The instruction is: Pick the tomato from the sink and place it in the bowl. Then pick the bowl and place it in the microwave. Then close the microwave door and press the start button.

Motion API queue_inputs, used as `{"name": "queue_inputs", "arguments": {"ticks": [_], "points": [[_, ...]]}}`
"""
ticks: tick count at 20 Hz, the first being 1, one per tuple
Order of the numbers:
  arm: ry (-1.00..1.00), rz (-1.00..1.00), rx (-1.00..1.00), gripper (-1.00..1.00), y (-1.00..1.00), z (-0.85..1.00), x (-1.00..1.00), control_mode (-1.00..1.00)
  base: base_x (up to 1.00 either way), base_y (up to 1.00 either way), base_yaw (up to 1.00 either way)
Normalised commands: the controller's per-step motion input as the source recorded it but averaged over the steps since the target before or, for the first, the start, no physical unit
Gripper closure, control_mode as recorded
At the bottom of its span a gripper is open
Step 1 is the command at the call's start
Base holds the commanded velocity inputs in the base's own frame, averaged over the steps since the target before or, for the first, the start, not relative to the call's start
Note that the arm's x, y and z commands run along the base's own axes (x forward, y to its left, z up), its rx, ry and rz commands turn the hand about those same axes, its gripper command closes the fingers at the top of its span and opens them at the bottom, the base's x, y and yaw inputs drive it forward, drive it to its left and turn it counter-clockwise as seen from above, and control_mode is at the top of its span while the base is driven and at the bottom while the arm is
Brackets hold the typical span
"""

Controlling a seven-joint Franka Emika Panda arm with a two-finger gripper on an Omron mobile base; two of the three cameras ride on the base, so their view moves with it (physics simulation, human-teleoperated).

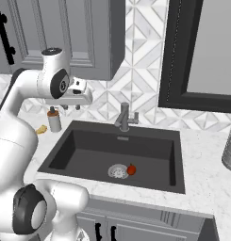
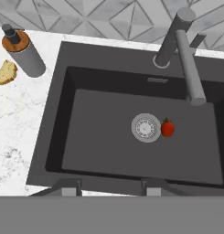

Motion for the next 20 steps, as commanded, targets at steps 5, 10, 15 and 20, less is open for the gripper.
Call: {"name": "queue_inputs", "arguments": {"ticks": [5, 10, 15, 20], "points": [[-0.01, -0.03, 0.00, -1.00, -0.18, -0.02, -0.46, -1.00, 0.00, 0.00, 0.00], [0.17, -0.06, 0.00, -1.00, -0.61, -0.45, -0.64, -1.00, 0.00, 0.00, 0.00], [0.33, -0.02, 0.02, -1.00, -1.00, -0.73, -0.07, -1.00, 0.00, 0.00, 0.00], [0.20, -0.01, 0.11, -1.00, -1.00, -0.68, 0.01, -1.00, 0.00, 0.00, 0.00]]}}
